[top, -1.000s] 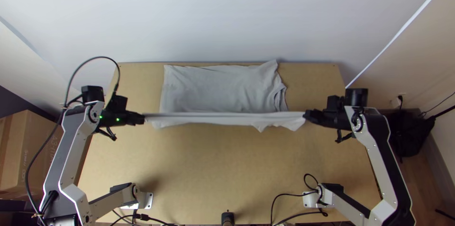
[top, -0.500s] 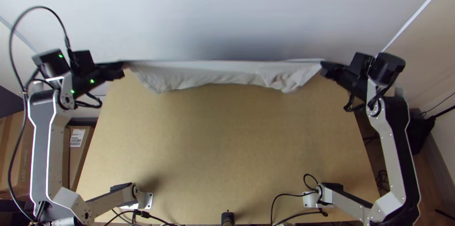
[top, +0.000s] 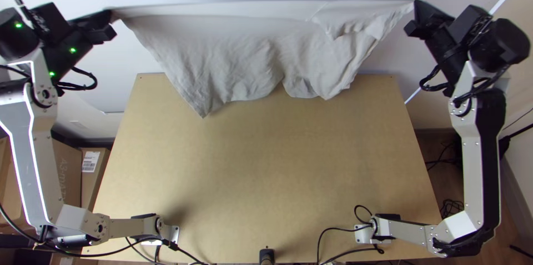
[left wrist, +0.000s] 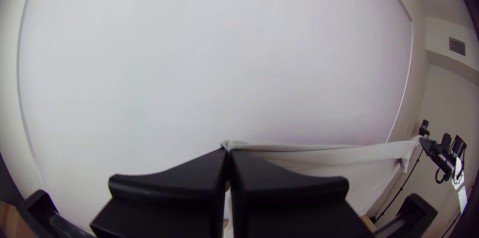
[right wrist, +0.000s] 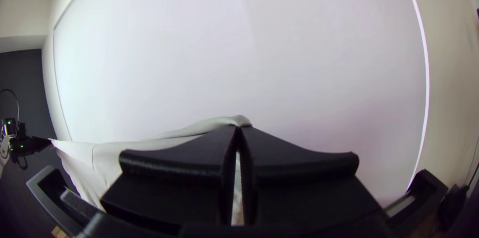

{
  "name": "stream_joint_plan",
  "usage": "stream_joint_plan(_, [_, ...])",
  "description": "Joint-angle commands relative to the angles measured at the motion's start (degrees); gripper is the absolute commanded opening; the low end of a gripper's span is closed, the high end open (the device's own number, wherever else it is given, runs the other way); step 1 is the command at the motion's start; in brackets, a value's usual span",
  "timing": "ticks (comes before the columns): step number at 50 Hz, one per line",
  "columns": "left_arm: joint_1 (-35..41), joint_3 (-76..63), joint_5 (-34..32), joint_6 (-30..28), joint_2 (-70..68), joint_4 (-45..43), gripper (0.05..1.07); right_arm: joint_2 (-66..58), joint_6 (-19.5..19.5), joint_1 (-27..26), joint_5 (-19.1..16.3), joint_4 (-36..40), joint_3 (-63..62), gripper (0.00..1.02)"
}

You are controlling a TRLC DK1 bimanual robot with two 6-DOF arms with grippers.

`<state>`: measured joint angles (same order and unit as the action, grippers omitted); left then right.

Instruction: Fold the t-shirt

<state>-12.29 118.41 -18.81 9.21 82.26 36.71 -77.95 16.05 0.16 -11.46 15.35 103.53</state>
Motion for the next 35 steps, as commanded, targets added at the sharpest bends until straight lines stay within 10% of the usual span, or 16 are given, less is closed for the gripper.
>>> stream_joint_plan(1, [-1.3, 6.0, 3.7, 1.9, -1.4, -1.7, 0.08, 3.0, 0.6, -0.3, 3.9, -2.8, 4.8, 0.02])
stream_joint_plan(35, [-4.3, 7.7, 5.2, 8.9, -23.3, -9.8, 0.08, 27.6, 2.4, 4.5, 4.7, -4.1, 5.5, 0.02])
